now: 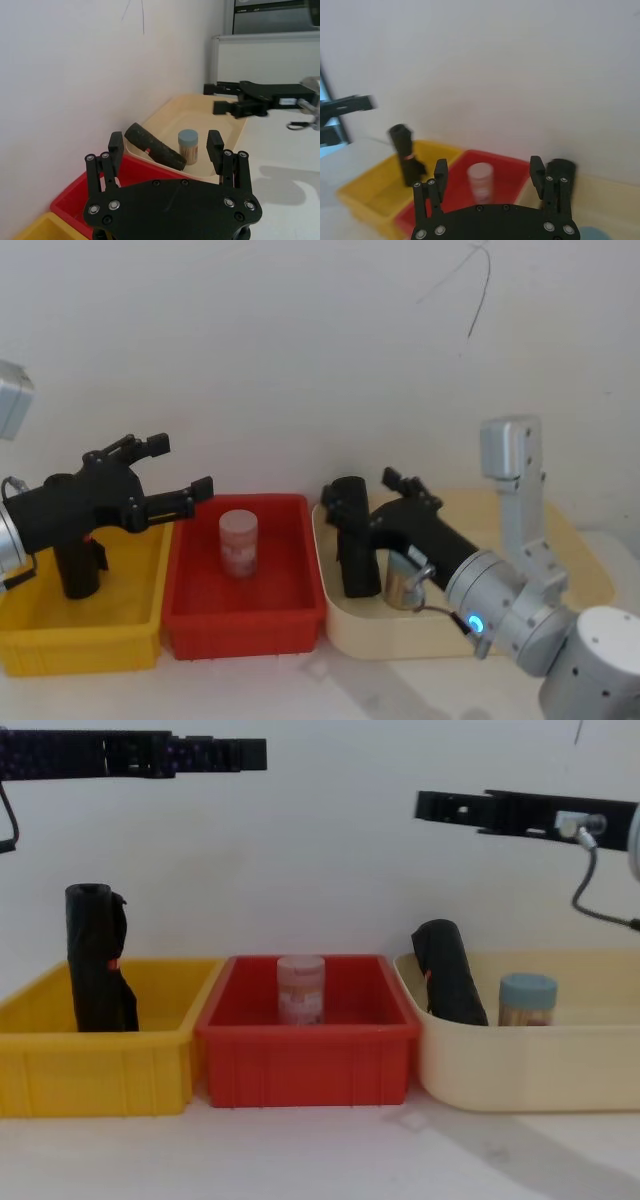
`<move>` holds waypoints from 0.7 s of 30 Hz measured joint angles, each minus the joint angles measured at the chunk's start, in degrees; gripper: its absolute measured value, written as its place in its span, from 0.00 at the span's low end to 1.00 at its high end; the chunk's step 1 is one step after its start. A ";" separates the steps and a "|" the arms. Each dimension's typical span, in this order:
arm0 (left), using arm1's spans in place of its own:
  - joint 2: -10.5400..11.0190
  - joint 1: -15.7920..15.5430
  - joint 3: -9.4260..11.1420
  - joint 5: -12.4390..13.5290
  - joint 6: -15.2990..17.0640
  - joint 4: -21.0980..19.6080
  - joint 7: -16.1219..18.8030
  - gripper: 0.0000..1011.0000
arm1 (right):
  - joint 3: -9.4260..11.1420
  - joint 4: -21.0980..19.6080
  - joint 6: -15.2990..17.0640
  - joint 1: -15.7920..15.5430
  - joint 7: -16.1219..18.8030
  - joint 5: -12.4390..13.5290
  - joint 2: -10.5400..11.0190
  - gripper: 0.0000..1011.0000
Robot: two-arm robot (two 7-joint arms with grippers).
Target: Pick up the garbage bag with the one hand and transfer it to the other hand.
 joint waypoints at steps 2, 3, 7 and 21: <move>-0.07 -0.07 0.20 0.10 0.09 0.21 0.10 0.99 | -0.79 -1.23 -0.25 -0.97 0.23 0.00 -0.06 0.99; -0.12 -0.14 0.30 0.17 0.14 0.32 0.17 0.99 | -1.11 -1.74 -0.33 -1.34 0.28 0.00 -0.09 0.99; -0.20 -0.21 0.54 0.32 0.24 0.56 0.32 0.99 | -2.40 -3.67 -0.67 -2.89 0.55 0.13 -0.23 0.99; -0.35 -0.38 0.98 0.60 0.39 1.04 0.56 0.99 | -4.25 -6.50 -1.12 -5.22 0.85 0.47 -0.47 0.99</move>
